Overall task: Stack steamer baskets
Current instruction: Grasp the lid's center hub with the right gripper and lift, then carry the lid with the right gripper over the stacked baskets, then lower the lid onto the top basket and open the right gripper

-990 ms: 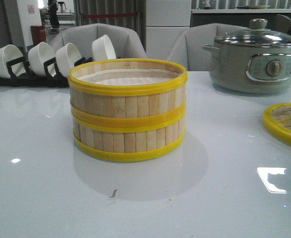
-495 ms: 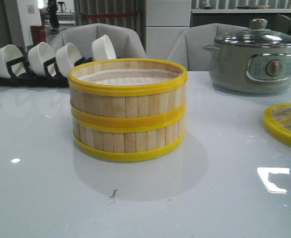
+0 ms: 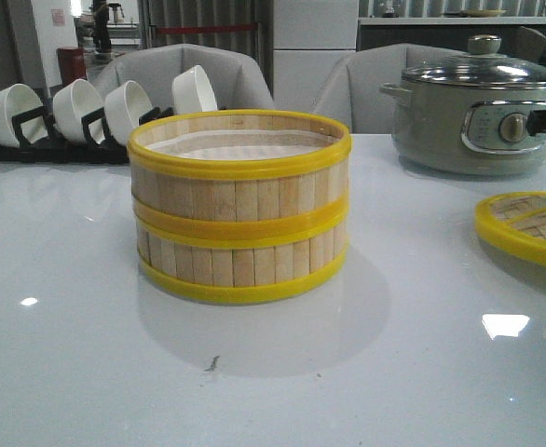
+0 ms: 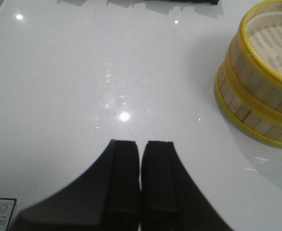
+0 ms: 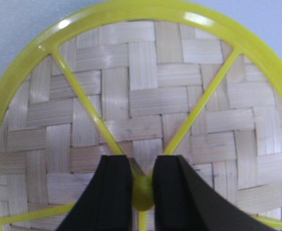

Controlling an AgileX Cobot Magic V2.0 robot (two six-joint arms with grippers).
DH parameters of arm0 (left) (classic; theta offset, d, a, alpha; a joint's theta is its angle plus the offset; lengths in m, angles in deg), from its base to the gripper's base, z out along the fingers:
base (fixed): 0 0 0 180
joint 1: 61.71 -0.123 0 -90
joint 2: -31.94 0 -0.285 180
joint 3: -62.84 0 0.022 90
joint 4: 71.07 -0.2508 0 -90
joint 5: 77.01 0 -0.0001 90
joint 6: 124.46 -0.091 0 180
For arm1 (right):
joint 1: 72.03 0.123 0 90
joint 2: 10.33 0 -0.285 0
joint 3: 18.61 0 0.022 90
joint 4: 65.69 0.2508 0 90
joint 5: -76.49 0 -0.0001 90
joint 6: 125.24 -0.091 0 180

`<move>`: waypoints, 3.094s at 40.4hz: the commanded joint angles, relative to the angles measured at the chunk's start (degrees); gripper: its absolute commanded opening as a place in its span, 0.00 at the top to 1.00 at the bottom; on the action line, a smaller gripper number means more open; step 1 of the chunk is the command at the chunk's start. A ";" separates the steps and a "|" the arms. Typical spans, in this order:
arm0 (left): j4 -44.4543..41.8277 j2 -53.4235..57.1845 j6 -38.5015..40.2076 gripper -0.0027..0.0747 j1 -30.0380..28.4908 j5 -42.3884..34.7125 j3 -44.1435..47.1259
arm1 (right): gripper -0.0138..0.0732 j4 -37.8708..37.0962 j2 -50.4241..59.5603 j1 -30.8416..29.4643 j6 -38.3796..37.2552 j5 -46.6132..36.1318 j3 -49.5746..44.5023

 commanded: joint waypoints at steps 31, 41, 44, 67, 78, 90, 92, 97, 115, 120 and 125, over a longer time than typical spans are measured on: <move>-0.10 0.12 0.70 0.84 0.39 -4.20 -1.65 | 0.78 1.35 4.54 29.61 0.69 10.59 38.45; -0.10 0.12 0.70 0.84 0.39 -4.20 -1.65 | 0.78 1.52 2.33 35.90 0.76 9.39 38.45; -0.10 0.12 0.70 0.84 0.39 -4.20 -1.65 | 0.78 1.52 1.04 36.30 0.76 9.46 38.45; -0.10 0.12 0.70 0.84 0.39 -4.20 -1.65 | 0.78 1.75 -4.30 37.58 0.90 8.65 39.22; -0.10 0.12 0.70 0.84 0.39 -4.20 -1.65 | 0.78 1.86 -4.39 38.33 0.97 7.01 39.22; -0.10 0.12 0.70 0.84 0.39 -4.20 -1.65 | 0.78 1.86 -4.51 38.33 0.97 7.14 39.22; -0.10 0.12 0.70 0.84 0.39 -4.20 -1.65 | 0.78 1.86 -4.51 38.33 0.97 7.14 39.22; -0.10 0.12 0.70 0.84 0.39 -4.20 -1.65 | 0.78 1.86 -4.51 38.33 0.97 7.27 39.22; -0.10 0.12 0.70 0.84 0.39 -4.20 -1.65 | 0.78 1.86 -5.61 38.38 0.97 6.84 39.22; -0.10 0.12 0.70 0.84 0.39 -4.20 -1.65 | 0.78 1.86 -5.61 38.38 0.97 6.55 39.22; -0.10 0.12 0.70 0.84 0.39 -4.20 -1.65 | 0.78 1.86 -5.61 38.38 0.97 6.55 39.22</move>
